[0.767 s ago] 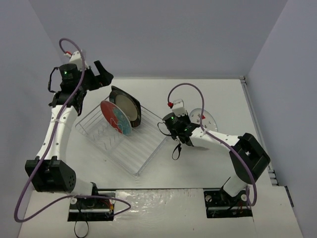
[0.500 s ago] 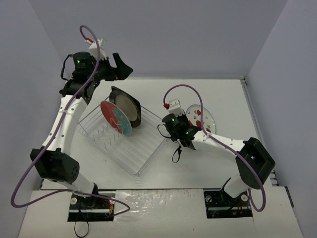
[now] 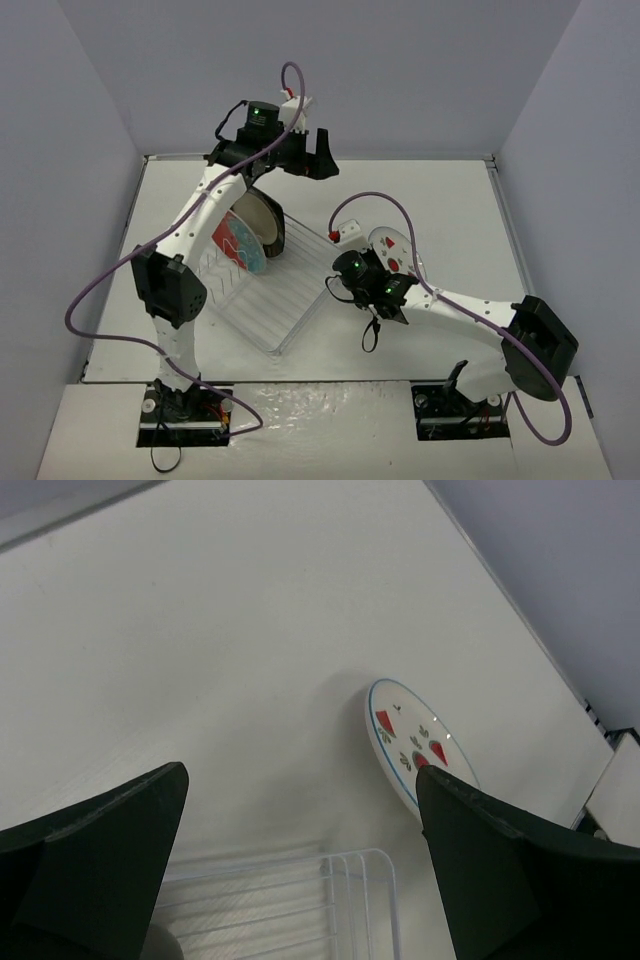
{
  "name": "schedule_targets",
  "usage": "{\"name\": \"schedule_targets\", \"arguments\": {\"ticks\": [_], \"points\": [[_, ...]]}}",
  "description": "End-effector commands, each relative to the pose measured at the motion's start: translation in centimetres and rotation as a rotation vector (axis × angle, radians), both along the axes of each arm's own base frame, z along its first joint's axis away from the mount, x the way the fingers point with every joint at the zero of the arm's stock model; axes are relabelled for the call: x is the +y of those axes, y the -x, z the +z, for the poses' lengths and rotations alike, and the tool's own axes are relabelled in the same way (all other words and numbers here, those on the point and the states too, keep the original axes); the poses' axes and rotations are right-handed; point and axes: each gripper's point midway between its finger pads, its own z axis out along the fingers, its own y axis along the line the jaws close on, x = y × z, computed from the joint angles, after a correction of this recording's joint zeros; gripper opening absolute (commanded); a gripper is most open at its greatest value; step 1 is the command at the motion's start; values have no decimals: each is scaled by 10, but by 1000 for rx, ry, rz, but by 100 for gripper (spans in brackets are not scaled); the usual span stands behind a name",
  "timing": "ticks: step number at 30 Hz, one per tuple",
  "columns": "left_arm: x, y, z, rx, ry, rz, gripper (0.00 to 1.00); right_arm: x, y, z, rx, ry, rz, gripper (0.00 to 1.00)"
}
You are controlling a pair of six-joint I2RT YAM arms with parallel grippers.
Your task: Load the plates into the dish rack
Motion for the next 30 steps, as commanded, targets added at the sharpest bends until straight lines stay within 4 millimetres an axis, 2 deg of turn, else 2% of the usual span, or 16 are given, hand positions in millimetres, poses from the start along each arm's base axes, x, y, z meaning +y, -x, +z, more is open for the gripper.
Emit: {"name": "schedule_targets", "arguments": {"ticks": [1,4,9,13,15,19,25,30], "points": [[-22,15,15,-53,-45,-66,97,3,-6,40,-126,-68,-10,0],[-36,20,0,-4,-76,-99,97,5,-4,38,-120,-68,5,0],[-61,26,-36,114,-106,-133,97,12,0,34,-108,-51,35,0],[-79,40,-58,195,-113,-160,97,13,1,33,-116,-22,34,0],[-85,47,-67,229,-119,-177,97,13,3,30,-116,-6,39,0],[-88,48,-89,291,-139,-177,97,14,7,29,-137,45,37,0],[-101,57,-105,347,-124,-226,97,18,9,25,-153,115,28,0],[-112,67,-117,398,-107,-270,97,21,10,35,-203,139,5,0]]}}
